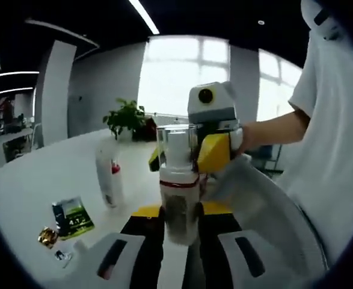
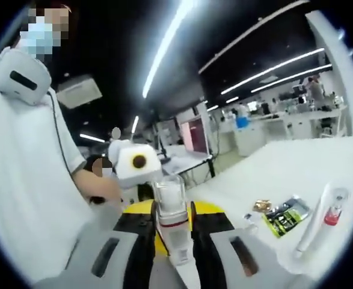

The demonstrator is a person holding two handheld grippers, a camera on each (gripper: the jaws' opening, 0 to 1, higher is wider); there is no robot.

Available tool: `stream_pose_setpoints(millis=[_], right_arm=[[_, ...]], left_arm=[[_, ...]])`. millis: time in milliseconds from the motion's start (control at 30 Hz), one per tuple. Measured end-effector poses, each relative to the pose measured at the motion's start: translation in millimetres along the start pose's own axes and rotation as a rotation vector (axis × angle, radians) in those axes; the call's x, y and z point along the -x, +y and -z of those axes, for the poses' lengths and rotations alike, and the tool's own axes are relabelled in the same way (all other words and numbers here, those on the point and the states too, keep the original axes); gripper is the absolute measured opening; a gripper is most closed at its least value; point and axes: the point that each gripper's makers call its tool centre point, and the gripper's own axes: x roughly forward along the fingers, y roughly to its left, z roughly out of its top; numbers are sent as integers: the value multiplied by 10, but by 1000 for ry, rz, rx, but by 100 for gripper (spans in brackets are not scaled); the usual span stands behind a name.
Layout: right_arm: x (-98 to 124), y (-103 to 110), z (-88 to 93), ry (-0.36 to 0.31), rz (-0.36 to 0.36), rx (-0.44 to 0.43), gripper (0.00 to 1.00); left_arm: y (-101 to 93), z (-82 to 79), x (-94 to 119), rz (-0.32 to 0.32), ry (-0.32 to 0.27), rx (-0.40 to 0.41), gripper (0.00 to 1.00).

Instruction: Arrange the skincare products in the storage area until every visible bottle or jar stands upright without overlapping.

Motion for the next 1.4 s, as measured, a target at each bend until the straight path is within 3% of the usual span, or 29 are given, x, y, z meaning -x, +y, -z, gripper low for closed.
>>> stream_pose_setpoints(millis=[100,367,700,967,1400], right_arm=[[64,-52,19,14,7,25,20],[312,-223,157,70,23,60,19],[513,-449,222,131,58,110,19],[605,-722,430,189,76,113,19],[612,-1025,824,310,91,165,19]], left_arm=[[25,-16,-118,-3,-2,2,19],[22,42,-403,-7,70,-51,18],[181,71,-732,-30,111,-51,19],[346,244,-942,-54,180,-67,19],[597,664,-1248,-89,292,-84,19]])
